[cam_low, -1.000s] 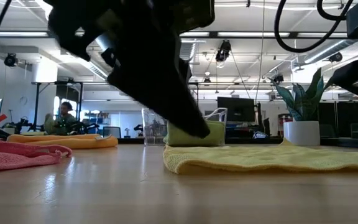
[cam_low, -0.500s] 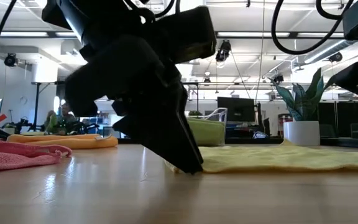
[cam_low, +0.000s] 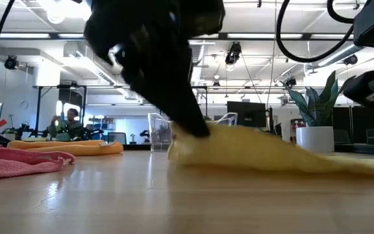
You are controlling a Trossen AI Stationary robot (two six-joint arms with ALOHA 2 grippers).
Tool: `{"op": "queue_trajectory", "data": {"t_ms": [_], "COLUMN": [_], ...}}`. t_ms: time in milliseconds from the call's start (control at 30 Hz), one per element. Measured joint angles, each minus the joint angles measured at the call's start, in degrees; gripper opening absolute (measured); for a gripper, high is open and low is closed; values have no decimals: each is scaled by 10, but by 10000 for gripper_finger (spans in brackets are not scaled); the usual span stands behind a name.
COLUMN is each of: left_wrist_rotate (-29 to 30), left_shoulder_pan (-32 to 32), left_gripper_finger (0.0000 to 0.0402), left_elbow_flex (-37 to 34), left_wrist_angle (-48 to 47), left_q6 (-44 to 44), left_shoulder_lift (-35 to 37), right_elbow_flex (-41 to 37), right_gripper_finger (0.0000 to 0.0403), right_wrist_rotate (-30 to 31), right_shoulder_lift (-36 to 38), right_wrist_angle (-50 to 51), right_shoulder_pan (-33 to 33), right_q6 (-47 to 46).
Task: Fold microfiber towels
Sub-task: Fold the yellow microfiber towel on the table
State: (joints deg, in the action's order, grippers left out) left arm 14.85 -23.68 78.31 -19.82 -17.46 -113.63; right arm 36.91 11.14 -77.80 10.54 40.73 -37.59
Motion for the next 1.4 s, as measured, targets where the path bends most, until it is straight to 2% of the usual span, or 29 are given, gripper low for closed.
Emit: {"op": "queue_trajectory", "data": {"t_ms": [167, 400, 667, 867, 1067, 1200, 1400], "left_wrist_rotate": [-10, -12, -12, -12, -12, -12, -12], "left_shoulder_pan": [15, 31, 42, 46, 48, 48, 48], "left_gripper_finger": [1, 1, 0, 0, 0, 0, 0], "left_elbow_flex": [-1, -1, 17, 54, 95, 115, 113], "left_wrist_angle": [-15, -18, -21, -47, -134, -178, -186], "left_q6": [0, -2, -3, 1, 15, 17, 17], "left_shoulder_lift": [23, 54, 75, 77, 83, 90, 108], "right_elbow_flex": [12, 24, 23, 22, 22, 28, 32], "right_gripper_finger": [121, 105, 91, 90, 78, 65, 45], "right_wrist_rotate": [11, 52, 70, 85, 83, 82, 84], "right_shoulder_lift": [-37, -43, -46, -53, -52, -52, -51], "right_wrist_angle": [-24, -23, -13, 59, 85, 97, 111], "right_shoulder_pan": [0, -1, -9, -21, -13, -5, -5], "right_q6": [46, 102, 103, -10, -115, -154, -185]}}
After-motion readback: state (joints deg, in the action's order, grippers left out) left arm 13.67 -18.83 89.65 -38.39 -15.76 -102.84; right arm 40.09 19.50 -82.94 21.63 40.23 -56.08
